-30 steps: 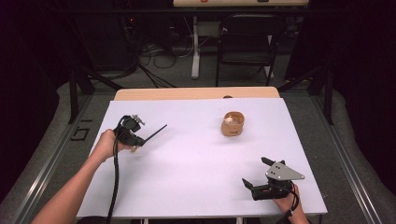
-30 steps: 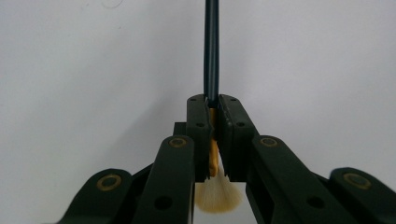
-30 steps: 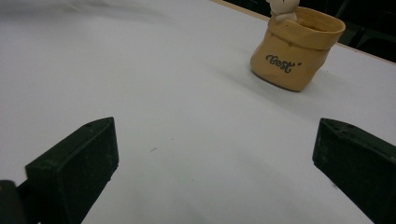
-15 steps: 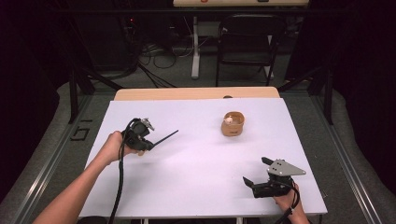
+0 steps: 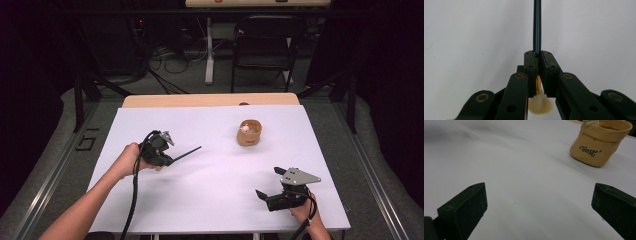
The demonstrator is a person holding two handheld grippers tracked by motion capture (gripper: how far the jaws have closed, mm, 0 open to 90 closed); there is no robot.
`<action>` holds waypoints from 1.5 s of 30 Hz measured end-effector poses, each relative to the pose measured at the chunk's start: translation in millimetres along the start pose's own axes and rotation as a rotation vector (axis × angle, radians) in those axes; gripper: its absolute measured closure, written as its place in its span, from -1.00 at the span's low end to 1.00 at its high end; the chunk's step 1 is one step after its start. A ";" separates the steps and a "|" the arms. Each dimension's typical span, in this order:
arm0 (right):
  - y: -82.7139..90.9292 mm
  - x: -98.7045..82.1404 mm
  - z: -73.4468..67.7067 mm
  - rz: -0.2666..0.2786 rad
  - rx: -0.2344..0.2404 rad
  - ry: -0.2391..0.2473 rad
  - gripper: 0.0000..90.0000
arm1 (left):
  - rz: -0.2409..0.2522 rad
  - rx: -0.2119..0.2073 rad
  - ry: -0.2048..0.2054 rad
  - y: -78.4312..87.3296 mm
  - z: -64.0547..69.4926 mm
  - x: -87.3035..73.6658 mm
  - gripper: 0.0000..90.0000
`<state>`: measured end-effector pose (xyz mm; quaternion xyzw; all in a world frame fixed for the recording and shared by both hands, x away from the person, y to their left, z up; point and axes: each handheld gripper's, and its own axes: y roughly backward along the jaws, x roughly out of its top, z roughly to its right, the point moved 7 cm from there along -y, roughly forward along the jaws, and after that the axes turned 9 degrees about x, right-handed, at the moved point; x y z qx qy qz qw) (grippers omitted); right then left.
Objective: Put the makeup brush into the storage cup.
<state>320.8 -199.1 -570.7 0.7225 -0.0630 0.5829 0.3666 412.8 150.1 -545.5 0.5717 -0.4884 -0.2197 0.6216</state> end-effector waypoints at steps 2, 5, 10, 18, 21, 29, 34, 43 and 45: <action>-1.0 3.0 0.9 -0.017 0.017 0.008 -1.00 | 0.000 -0.008 -0.016 -0.3 3.0 2.3 0.86; -3.7 8.0 3.9 -0.059 0.018 0.028 -1.00 | -0.002 -0.015 -0.032 -1.1 7.1 4.9 0.86; -8.5 15.3 9.8 -0.107 0.022 0.042 -1.00 | -0.019 -0.030 -0.060 -3.3 12.8 8.3 0.86; -23.4 26.2 9.9 -0.163 0.098 0.066 -1.00 | -0.033 -0.044 -0.122 -4.8 21.5 14.9 0.86; -32.2 30.6 10.2 -0.205 0.133 0.062 -1.00 | -0.036 -0.055 -0.144 -5.8 25.7 18.5 0.86; -49.2 42.8 6.7 -0.265 0.195 0.100 -1.00 | -0.054 -0.061 -0.208 -8.5 34.5 27.7 0.86; -59.5 50.9 4.5 -0.291 0.226 0.123 -0.99 | -0.062 -0.064 -0.254 -10.0 43.0 34.0 0.86; -69.4 59.5 -1.4 -0.315 0.266 0.149 -1.00 | -0.063 -0.071 -0.300 -10.8 53.2 41.1 0.86; -71.9 60.8 -4.1 -0.311 0.279 0.151 -1.00 | -0.063 -0.069 -0.312 -10.9 55.0 42.4 0.86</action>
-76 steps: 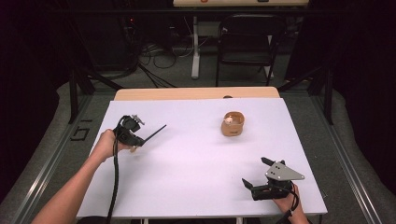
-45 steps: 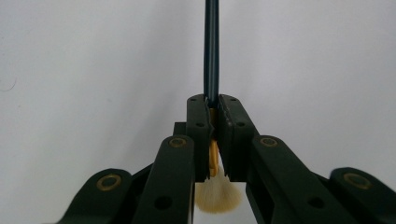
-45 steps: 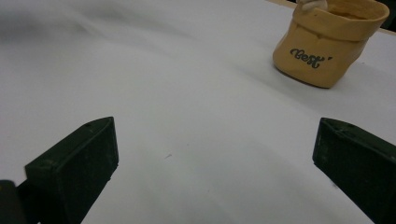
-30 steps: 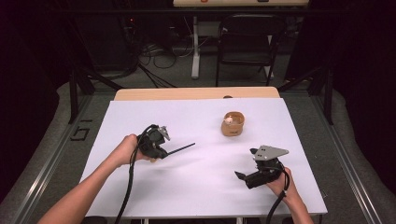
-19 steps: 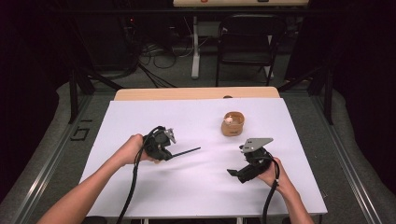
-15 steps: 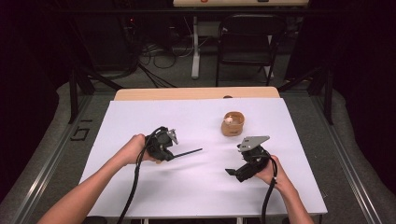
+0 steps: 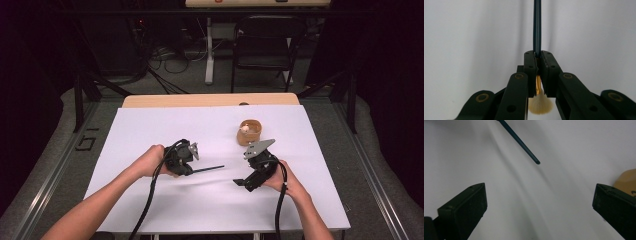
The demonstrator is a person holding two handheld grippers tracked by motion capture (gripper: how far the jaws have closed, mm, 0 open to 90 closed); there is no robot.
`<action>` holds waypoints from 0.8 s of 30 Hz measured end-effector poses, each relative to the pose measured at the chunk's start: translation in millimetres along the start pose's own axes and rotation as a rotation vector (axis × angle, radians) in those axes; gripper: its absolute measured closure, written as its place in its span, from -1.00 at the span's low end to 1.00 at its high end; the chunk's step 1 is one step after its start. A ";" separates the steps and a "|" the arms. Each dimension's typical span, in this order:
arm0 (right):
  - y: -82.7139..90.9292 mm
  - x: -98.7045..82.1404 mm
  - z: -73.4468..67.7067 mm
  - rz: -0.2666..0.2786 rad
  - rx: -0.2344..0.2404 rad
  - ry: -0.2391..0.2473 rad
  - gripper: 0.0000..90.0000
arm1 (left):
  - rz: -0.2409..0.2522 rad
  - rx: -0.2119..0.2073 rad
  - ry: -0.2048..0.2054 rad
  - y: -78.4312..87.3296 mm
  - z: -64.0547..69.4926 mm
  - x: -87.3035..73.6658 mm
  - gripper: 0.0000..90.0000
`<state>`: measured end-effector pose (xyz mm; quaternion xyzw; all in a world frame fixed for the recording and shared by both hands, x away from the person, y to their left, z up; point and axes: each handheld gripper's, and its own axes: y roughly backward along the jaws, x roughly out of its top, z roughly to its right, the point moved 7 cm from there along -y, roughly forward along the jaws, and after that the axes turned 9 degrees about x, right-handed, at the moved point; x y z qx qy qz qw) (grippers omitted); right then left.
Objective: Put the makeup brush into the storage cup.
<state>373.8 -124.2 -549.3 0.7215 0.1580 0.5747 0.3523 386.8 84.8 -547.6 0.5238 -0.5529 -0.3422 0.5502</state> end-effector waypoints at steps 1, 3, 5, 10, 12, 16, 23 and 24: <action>-1.2 0.9 -0.2 -0.005 -0.001 0.003 -1.00 | -0.001 0.002 -0.001 0.2 1.0 0.9 0.86; -4.2 3.0 -2.6 -0.011 -0.003 0.013 -1.00 | 0.004 0.003 -0.015 0.4 3.5 4.0 0.86; -5.0 3.8 -3.5 -0.014 -0.002 0.022 -1.00 | 0.002 0.003 -0.021 0.6 4.2 5.0 0.86; -8.3 6.5 -8.4 -0.027 -0.014 0.039 -0.75 | -0.003 0.012 -0.040 -0.7 7.7 10.2 0.86; -10.3 6.4 -9.5 -0.034 -0.019 0.049 -0.66 | -0.007 0.011 -0.052 -0.9 9.0 12.2 0.86; -15.0 4.8 -10.2 -0.055 -0.020 0.059 -0.47 | -0.010 0.011 -0.077 -1.6 12.4 15.9 0.86; -21.2 0.8 -11.3 -0.084 -0.010 0.070 -0.14 | -0.009 0.012 -0.106 -0.3 18.0 23.2 0.86; -22.6 0.5 -10.9 -0.091 -0.013 0.083 -0.07 | -0.009 0.014 -0.116 -0.6 18.9 24.3 0.86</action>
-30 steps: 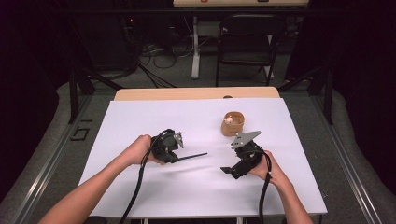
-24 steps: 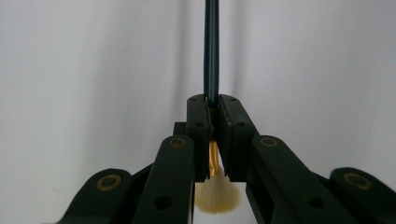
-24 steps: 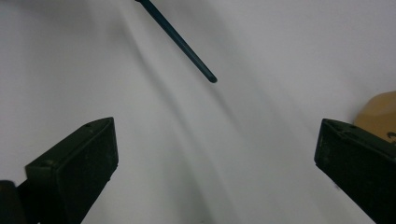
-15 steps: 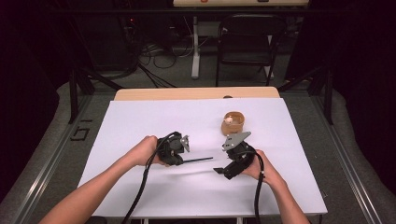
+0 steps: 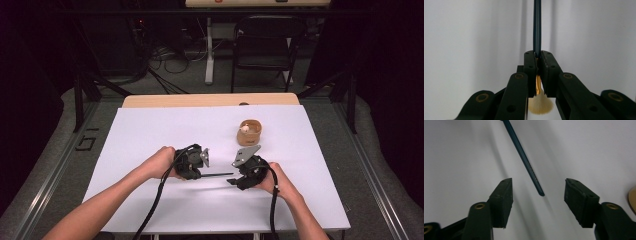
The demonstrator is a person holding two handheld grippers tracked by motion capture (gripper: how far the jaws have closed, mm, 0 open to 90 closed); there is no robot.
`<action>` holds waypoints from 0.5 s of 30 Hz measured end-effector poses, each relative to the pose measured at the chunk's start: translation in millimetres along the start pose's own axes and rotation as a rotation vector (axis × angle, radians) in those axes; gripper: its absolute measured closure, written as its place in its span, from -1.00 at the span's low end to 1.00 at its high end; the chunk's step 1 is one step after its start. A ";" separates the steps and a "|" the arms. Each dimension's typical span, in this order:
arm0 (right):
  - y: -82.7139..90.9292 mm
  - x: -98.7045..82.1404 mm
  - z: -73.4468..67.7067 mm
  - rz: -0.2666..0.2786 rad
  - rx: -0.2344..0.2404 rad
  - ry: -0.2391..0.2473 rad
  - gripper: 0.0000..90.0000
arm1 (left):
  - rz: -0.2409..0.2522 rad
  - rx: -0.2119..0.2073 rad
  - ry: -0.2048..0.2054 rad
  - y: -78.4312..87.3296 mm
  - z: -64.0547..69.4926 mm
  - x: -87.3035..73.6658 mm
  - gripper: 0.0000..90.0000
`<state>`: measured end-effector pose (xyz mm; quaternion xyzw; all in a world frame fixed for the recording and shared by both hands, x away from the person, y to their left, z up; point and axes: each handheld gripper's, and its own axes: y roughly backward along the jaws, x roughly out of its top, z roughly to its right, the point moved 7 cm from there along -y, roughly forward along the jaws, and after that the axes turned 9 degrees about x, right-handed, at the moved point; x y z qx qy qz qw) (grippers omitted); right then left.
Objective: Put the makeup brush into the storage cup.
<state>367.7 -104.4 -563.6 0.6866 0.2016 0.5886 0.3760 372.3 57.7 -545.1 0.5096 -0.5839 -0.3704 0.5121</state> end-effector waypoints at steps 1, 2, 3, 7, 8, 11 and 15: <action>-1.3 -0.4 -0.2 -0.007 0.002 0.004 -0.02 | -0.004 -0.001 -0.005 0.0 1.2 1.1 0.86; -2.6 -0.8 -0.8 -0.013 0.003 0.006 0.00 | -0.001 0.001 -0.005 -0.4 2.3 2.1 0.86; -3.5 -0.9 -1.2 -0.015 0.001 0.007 0.05 | -0.003 -0.005 -0.006 -0.7 3.5 3.1 0.86; -8.1 -2.5 -3.7 -0.041 0.024 0.031 0.18 | -0.005 -0.008 -0.024 -1.4 5.7 6.9 0.86; -8.7 -3.1 -4.7 -0.047 0.022 0.031 0.21 | 0.001 -0.004 -0.023 -1.9 6.1 7.9 0.86; -9.6 -3.4 -5.3 -0.052 0.022 0.049 0.31 | -0.007 -0.012 -0.034 -2.9 7.4 10.0 0.86; -11.1 -3.6 -6.7 -0.056 0.030 0.060 0.42 | -0.006 -0.013 -0.042 -3.3 8.2 13.2 0.86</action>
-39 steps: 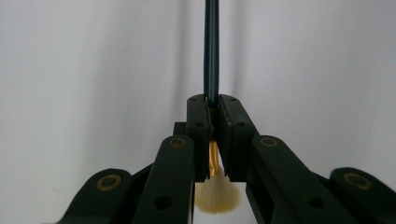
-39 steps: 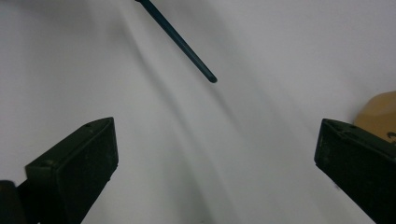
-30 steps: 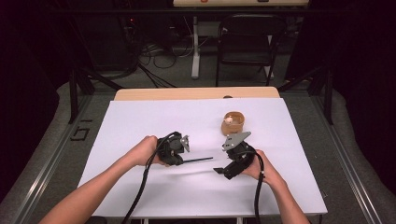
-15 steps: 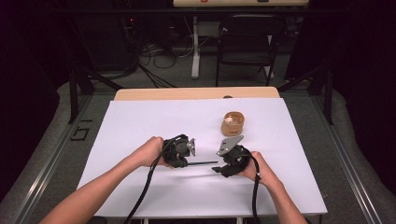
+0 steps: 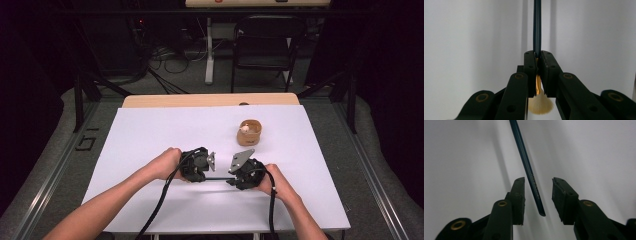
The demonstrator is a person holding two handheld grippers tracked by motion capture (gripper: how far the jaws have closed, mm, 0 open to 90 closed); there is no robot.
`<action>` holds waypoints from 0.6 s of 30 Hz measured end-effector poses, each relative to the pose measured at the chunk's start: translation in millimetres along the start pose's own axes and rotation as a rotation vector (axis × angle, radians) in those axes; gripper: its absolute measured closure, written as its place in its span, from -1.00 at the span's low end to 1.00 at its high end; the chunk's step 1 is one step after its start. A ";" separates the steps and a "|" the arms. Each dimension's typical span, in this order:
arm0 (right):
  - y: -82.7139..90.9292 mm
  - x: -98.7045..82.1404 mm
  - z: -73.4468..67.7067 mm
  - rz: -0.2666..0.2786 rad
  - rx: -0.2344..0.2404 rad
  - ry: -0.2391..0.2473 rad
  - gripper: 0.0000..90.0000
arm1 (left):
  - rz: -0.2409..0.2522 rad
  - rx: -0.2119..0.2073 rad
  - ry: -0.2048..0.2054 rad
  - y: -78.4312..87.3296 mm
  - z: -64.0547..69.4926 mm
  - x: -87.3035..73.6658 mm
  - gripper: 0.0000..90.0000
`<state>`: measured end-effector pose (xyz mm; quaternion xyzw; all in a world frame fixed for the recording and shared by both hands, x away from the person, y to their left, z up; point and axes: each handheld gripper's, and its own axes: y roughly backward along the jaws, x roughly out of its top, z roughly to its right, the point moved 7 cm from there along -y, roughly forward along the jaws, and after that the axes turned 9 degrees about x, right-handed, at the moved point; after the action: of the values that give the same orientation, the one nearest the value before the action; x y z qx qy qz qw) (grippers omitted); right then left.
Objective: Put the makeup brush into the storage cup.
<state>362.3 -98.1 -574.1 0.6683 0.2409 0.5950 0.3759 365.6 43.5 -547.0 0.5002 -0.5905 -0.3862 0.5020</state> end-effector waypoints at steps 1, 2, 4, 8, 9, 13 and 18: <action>-0.8 -0.6 -0.5 -0.005 0.003 0.002 0.44 | 0.000 -0.015 -0.006 0.5 0.0 0.6 0.86; -1.3 -0.9 -0.5 -0.008 0.005 0.009 0.46 | -0.002 0.000 -0.002 0.6 -0.1 1.5 0.86; -2.2 -1.5 -2.3 -0.013 0.010 0.001 0.52 | -0.003 0.004 -0.015 0.9 -1.0 2.7 0.86; -2.6 -1.8 -3.0 -0.019 0.009 0.026 0.64 | -0.006 0.007 -0.023 0.5 -0.9 4.4 0.86; -3.0 -2.2 -2.9 -0.022 0.008 0.030 0.67 | -0.005 0.007 -0.024 0.2 -0.9 4.7 0.86; -4.4 -2.6 -3.8 -0.027 0.017 0.050 0.77 | -0.015 0.007 -0.032 -0.6 -0.7 4.6 0.86; -5.6 -2.8 -5.7 -0.029 0.017 0.070 0.82 | -0.025 -0.009 -0.024 -2.0 -0.7 3.2 0.86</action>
<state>356.9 -95.7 -580.2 0.6467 0.2685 0.6105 0.3702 366.7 40.0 -548.1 0.5005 -0.5885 -0.4008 0.4924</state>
